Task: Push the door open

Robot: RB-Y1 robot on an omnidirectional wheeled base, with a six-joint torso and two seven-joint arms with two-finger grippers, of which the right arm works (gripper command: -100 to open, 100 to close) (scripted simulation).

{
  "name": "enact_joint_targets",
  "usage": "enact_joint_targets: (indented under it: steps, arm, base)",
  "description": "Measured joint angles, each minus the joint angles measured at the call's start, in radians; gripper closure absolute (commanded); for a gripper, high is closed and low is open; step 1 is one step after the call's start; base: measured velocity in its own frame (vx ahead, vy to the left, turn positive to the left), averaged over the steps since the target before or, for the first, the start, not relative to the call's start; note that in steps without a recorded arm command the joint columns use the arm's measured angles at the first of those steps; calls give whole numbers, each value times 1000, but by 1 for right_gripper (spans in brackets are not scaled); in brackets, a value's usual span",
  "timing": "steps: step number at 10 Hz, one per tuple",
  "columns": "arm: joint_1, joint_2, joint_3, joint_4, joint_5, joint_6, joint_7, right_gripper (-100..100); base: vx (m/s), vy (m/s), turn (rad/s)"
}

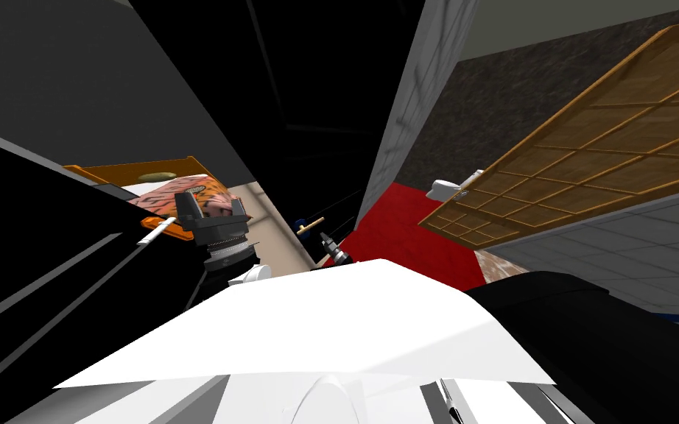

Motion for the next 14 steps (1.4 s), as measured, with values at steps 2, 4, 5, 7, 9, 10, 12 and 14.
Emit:
enact_joint_targets:
  steps: [2,4,5,7,9,10,12,14]
  arm:
    - [-12,8,-4,9,-4,7,2,-100]
    - [-21,17,-6,17,-6,12,5,-100]
    - [-25,21,-7,19,-7,17,6,-100]
    - [-37,31,-11,28,-11,25,9,-100]
    - [-38,31,-11,28,-11,26,10,100]
    - [-38,31,-11,28,-11,25,9,100]
    - [-37,31,-11,28,-11,25,9,100]
    - [-37,31,-11,28,-11,25,9,-100]
  base:
    - [125,103,18]
    - [165,105,28]
    - [150,93,23]
    - [103,65,18]
    - [-17,-11,-2]
    - [-24,-16,2]
    - [-11,-6,0]
    - [-58,-7,-88]
